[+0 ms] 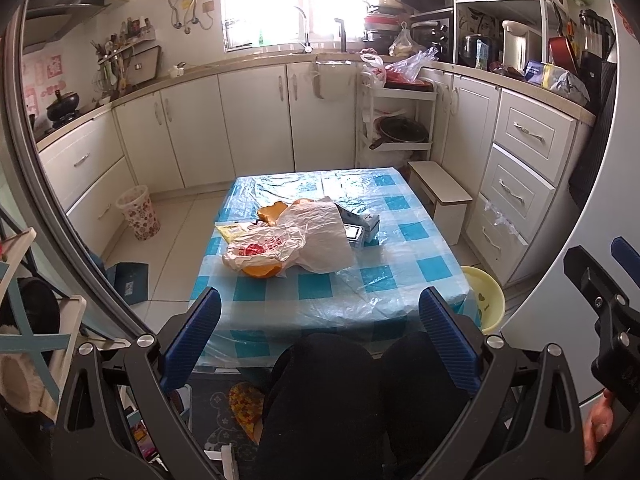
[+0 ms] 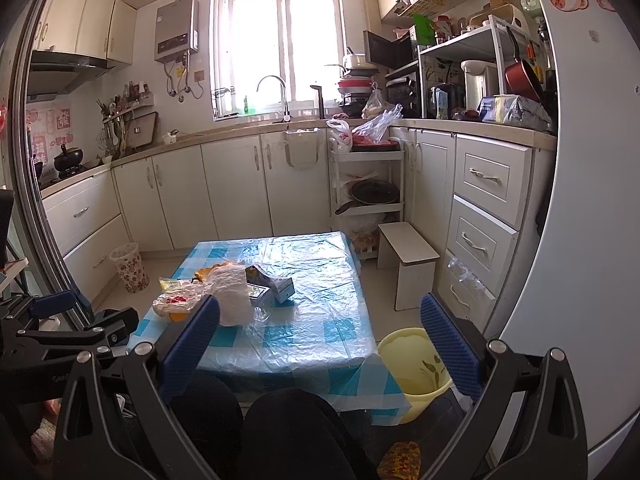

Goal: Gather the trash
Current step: 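Move both tools toward the trash on the table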

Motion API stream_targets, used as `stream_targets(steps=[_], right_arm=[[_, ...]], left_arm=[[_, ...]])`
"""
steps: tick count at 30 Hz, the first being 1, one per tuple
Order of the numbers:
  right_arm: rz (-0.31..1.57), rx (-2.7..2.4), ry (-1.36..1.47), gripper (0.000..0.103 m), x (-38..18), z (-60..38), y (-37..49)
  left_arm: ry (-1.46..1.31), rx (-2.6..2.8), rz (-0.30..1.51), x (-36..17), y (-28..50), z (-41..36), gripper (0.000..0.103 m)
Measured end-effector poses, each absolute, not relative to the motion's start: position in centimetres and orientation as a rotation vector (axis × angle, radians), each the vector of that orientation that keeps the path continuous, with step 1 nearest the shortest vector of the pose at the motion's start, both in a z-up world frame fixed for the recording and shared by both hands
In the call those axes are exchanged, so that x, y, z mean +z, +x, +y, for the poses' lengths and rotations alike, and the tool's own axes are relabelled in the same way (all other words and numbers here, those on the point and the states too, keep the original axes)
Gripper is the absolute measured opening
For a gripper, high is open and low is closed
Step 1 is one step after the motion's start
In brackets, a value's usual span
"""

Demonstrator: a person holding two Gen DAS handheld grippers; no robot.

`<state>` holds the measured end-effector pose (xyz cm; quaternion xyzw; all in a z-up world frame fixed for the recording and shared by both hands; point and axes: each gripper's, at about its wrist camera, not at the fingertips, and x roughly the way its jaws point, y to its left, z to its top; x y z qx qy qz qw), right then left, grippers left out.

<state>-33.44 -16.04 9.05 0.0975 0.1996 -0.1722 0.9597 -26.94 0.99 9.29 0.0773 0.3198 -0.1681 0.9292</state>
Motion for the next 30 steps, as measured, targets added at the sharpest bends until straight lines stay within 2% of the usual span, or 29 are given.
stream_targets(steps=[13, 30], right_arm=[[0.472, -0.296, 0.132, 0.096, 7.6, -15.0, -31.1], [0.462, -0.137, 0.093, 0.096, 6.5, -13.5, -24.3]], left_arm=[[0.143, -0.312, 0.718, 7.1, -24.8, 2.1, 0.095], [0.079, -0.230, 0.798, 3.4, -18.9, 6.3, 0.095]])
